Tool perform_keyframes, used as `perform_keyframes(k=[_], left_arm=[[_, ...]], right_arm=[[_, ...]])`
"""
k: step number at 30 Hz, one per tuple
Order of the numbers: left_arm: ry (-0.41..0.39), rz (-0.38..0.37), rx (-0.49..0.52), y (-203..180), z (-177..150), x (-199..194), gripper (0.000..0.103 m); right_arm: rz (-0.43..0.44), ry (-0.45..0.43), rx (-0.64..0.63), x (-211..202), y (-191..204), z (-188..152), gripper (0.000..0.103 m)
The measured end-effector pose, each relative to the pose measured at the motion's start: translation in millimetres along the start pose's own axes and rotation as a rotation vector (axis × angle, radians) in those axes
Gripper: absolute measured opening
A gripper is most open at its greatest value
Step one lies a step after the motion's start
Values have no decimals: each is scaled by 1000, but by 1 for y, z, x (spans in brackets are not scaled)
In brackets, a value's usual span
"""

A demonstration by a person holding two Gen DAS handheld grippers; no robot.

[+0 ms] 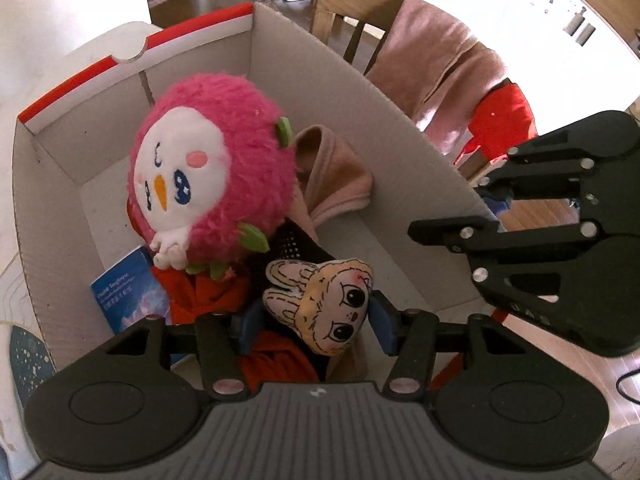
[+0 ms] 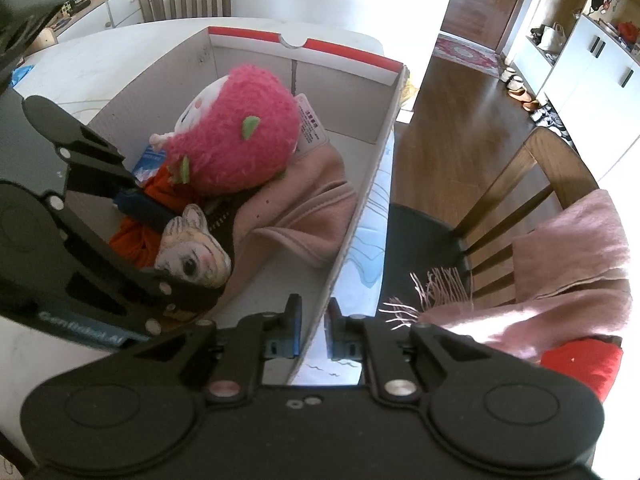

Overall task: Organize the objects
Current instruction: 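Open the left tool to release the bunny-face plush in the box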

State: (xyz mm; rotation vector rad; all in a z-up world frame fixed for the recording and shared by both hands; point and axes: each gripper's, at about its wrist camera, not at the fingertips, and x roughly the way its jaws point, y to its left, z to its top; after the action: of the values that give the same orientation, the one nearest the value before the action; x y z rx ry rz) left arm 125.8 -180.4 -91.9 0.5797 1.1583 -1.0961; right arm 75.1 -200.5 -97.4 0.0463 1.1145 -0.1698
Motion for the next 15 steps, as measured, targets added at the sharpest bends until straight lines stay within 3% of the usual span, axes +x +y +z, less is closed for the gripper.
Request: perform_keyframes(k=[4,15], left_arm=[[-23,-17,4,0,-3,-7,69],[-111,-26,-6,5,-22,-44,73]], right_arm=[[-2,1,0,0,1,0,11],[-15,8,6,-1,4,0,11]])
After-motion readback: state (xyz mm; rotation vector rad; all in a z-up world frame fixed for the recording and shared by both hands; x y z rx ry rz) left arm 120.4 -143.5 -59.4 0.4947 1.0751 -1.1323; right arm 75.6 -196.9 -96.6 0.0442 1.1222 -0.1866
